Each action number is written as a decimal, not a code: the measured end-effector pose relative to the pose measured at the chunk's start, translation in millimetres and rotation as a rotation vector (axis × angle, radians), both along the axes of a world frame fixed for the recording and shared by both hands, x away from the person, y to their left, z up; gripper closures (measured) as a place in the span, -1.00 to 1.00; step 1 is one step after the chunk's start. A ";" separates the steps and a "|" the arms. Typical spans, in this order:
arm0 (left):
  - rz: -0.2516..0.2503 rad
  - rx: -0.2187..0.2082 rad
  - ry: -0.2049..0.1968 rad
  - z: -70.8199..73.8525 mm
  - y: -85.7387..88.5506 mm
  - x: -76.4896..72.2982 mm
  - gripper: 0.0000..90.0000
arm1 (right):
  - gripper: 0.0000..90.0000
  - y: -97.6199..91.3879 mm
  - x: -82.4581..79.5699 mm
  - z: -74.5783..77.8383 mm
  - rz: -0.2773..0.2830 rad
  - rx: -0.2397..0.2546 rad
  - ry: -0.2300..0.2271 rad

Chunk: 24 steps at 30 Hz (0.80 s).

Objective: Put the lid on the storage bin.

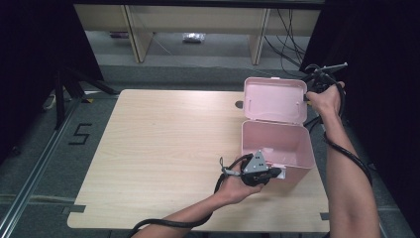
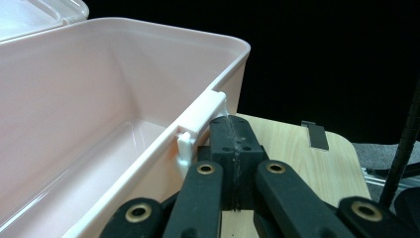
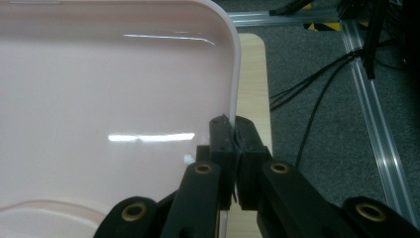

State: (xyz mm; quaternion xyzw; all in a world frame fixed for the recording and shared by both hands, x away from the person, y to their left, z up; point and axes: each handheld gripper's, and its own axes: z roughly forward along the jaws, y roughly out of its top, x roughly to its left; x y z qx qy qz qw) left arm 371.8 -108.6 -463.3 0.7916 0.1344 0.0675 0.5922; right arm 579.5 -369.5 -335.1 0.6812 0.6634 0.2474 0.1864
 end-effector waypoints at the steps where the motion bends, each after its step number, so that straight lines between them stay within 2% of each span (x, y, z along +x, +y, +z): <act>1: 0.000 -0.003 0.000 -0.1 -0.2 0.0 1.00 | 0.98 -0.1 -0.5 0.5 0.000 -0.003 -0.001; 7: -0.004 0.002 0.000 0.3 0.1 0.4 1.00 | 0.99 0.1 -3.9 3.7 0.001 0.003 -0.015; 11: 0.005 0.000 0.014 0.2 -0.1 -0.2 1.00 | 0.99 1.7 -6.1 6.1 -0.018 0.020 -0.020; 14: -0.010 0.006 -0.012 0.6 0.4 1.6 1.00 | 0.99 0.7 -7.8 8.1 -0.001 0.008 -0.027; 18: -0.002 0.002 0.005 0.3 0.1 0.6 1.00 | 0.99 0.2 -9.7 9.2 0.001 0.011 -0.032; 20: -0.002 0.002 0.006 0.4 0.0 0.7 1.00 | 0.99 -0.7 -10.7 9.6 0.013 -0.008 -0.040; 22: -0.002 0.001 0.007 0.4 0.0 0.7 1.00 | 0.99 1.0 -11.7 11.3 0.000 0.007 -0.034; 23: -0.001 0.001 0.007 0.4 -0.1 0.6 1.00 | 0.99 -0.3 -12.4 10.9 0.014 -0.009 -0.046; 24: -0.003 0.003 0.004 0.5 0.0 0.8 1.00 | 0.99 0.4 -12.9 11.1 0.006 0.000 -0.046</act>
